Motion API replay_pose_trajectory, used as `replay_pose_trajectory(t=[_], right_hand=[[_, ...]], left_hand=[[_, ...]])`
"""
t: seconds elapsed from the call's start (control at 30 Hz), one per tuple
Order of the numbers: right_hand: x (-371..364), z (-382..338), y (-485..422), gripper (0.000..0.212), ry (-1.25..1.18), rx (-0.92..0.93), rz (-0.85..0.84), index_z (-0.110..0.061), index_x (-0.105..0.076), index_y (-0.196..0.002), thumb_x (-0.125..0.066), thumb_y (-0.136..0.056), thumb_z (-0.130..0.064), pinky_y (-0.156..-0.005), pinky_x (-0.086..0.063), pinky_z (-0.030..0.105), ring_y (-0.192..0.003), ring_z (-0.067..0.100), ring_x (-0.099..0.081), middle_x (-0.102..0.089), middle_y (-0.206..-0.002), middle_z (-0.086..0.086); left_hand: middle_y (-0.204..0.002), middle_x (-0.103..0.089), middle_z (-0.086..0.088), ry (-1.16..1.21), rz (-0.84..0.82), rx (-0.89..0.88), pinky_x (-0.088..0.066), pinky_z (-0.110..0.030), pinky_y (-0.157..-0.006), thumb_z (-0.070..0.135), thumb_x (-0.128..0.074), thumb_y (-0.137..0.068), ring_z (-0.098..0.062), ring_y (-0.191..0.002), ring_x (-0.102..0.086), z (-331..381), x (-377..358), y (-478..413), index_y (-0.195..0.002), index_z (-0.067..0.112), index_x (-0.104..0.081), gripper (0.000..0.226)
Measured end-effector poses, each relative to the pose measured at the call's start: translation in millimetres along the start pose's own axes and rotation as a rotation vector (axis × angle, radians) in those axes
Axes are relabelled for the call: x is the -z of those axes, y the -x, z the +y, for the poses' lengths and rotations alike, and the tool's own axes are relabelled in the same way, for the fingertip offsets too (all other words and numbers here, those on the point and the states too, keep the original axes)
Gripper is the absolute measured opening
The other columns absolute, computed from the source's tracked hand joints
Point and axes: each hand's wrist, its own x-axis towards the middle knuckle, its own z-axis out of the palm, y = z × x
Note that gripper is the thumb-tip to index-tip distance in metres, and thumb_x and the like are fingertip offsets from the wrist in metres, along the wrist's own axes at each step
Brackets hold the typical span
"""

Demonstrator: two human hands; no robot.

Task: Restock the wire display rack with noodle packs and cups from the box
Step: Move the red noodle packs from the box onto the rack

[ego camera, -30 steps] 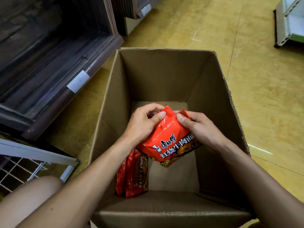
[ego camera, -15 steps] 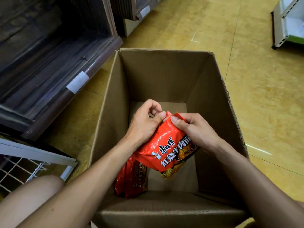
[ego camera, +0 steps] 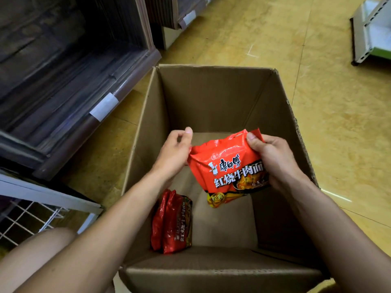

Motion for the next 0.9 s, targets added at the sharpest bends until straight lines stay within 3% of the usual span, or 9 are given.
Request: replay_pose_trajectory(t=[0.1, 0.2, 0.27, 0.37, 0.47, 0.53, 0.63, 0.8, 0.9], right_hand=[[0, -2, 0, 0.025, -0.134, -0.078, 0.046, -0.011, -0.072, -0.105, -0.059, -0.1, -0.031, -0.075, -0.059, 0.037, -0.082, 0.025, -0.077, -0.078, -0.087, 0.012], [-2, -4, 1, 0.023, -0.225, -0.133, 0.052, -0.011, -0.071, -0.107, -0.058, -0.101, -0.029, -0.072, -0.059, 0.036, -0.084, 0.025, -0.077, -0.078, -0.092, 0.012], [-3, -5, 2, 0.024, -0.279, -0.166, 0.054, -0.011, -0.07, -0.111, -0.057, -0.101, -0.029, -0.073, -0.059, 0.038, -0.086, 0.026, -0.077, -0.078, -0.095, 0.012], [-3, -6, 1, 0.027, -0.363, -0.222, 0.068, -0.011, -0.066, -0.117, -0.059, -0.1, -0.031, -0.075, -0.06, 0.042, -0.091, 0.029, -0.076, -0.078, -0.1, 0.014], [-2, -6, 1, 0.026, -0.429, -0.271, 0.091, -0.011, -0.066, -0.113, -0.06, -0.1, -0.033, -0.068, -0.06, 0.041, -0.088, 0.029, -0.076, -0.078, -0.098, 0.014], [-1, -5, 0, 0.029, -0.459, -0.289, 0.092, -0.01, -0.065, -0.117, -0.059, -0.1, -0.034, -0.068, -0.06, 0.041, -0.089, 0.029, -0.077, -0.078, -0.1, 0.013], [-3, -4, -2, 0.034, -0.492, -0.32, 0.075, -0.01, -0.063, -0.122, -0.059, -0.1, -0.035, -0.073, -0.06, 0.046, -0.092, 0.03, -0.076, -0.077, -0.104, 0.014], [-9, -2, -2, 0.039, -0.472, -0.332, 0.004, -0.013, -0.062, -0.126, -0.057, -0.1, -0.041, -0.089, -0.058, 0.052, -0.096, 0.032, -0.075, -0.077, -0.106, 0.014], [-11, -5, -2, 0.039, -0.423, -0.31, -0.065, -0.012, -0.061, -0.125, -0.059, -0.098, -0.042, -0.076, -0.062, 0.044, -0.092, 0.03, -0.076, -0.077, -0.103, 0.013]], left_hand=[[-0.131, -0.057, 0.014, 0.075, -0.128, 0.058, -0.036, -0.048, -0.115, 0.086, -0.029, -0.081, -0.015, -0.128, -0.052, 2, 0, 6, -0.13, 0.043, -0.046, 0.068], [-0.152, -0.04, 0.018, 0.205, -0.252, 0.044, -0.028, -0.045, -0.122, 0.099, -0.029, -0.068, -0.01, -0.141, -0.042, 5, -5, 12, -0.152, 0.049, -0.025, 0.098], [-0.146, -0.041, 0.021, 0.199, -0.322, -0.017, -0.03, -0.039, -0.119, 0.095, -0.034, -0.075, -0.005, -0.134, -0.046, 10, -4, 17, -0.151, 0.053, -0.023, 0.087], [-0.144, -0.047, 0.008, 0.105, -0.362, -0.087, -0.043, -0.03, -0.107, 0.084, -0.055, -0.078, -0.006, -0.124, -0.055, 10, 0, 21, -0.141, 0.065, -0.028, 0.071], [-0.136, -0.042, 0.005, 0.018, -0.398, -0.142, -0.041, -0.012, -0.088, 0.068, -0.063, -0.085, 0.006, -0.119, -0.043, 12, 4, 26, -0.141, 0.064, -0.03, 0.065], [-0.13, -0.045, 0.006, 0.027, -0.371, -0.143, -0.044, -0.018, -0.094, 0.062, -0.065, -0.087, 0.004, -0.117, -0.046, 14, 4, 29, -0.137, 0.06, -0.042, 0.055], [-0.127, -0.064, 0.003, 0.161, -0.361, -0.118, -0.052, -0.038, -0.103, 0.06, -0.073, -0.083, -0.013, -0.114, -0.065, 15, 1, 31, -0.125, 0.048, -0.058, 0.047], [-0.112, -0.076, 0.006, 0.288, -0.308, -0.015, -0.054, -0.044, -0.101, 0.038, -0.071, -0.092, -0.015, -0.104, -0.073, 15, 1, 31, -0.119, 0.033, -0.064, 0.028], [-0.113, -0.076, -0.002, 0.398, -0.27, 0.074, -0.054, -0.049, -0.101, 0.032, -0.072, -0.093, -0.024, -0.106, -0.073, 11, -1, 29, -0.122, 0.026, -0.067, 0.03]])
